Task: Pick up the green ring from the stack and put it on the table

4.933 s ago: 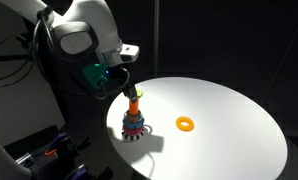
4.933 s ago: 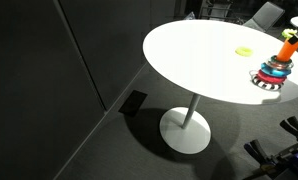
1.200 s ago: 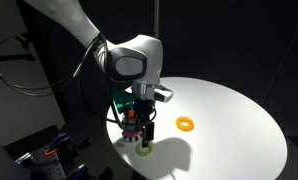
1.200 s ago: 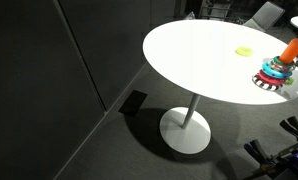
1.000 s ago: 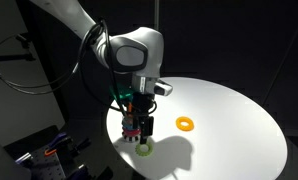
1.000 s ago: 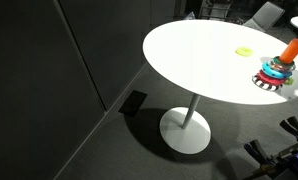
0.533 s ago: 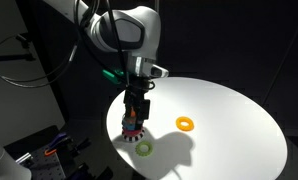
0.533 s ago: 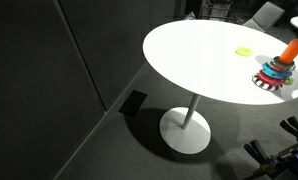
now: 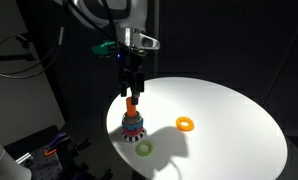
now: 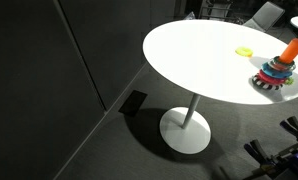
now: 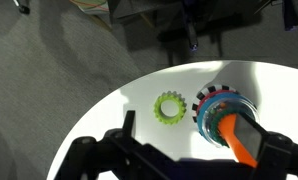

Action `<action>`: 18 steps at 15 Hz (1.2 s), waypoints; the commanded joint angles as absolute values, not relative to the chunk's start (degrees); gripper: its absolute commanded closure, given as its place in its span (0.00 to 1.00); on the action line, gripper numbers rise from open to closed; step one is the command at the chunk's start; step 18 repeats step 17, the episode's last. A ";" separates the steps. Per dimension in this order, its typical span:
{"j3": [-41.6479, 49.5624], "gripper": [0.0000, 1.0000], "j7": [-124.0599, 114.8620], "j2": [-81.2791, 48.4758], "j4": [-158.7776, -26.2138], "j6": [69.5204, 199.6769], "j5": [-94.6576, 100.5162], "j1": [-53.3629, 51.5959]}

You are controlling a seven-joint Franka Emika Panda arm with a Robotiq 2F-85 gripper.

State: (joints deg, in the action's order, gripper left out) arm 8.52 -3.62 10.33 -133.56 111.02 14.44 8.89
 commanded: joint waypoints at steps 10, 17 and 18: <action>7.10 0.00 -3.80 15.90 -134.37 110.08 10.34 8.58; 6.97 0.00 -3.99 16.23 -134.95 110.08 10.33 8.57; 6.97 0.00 -3.99 16.23 -134.95 110.08 10.33 8.57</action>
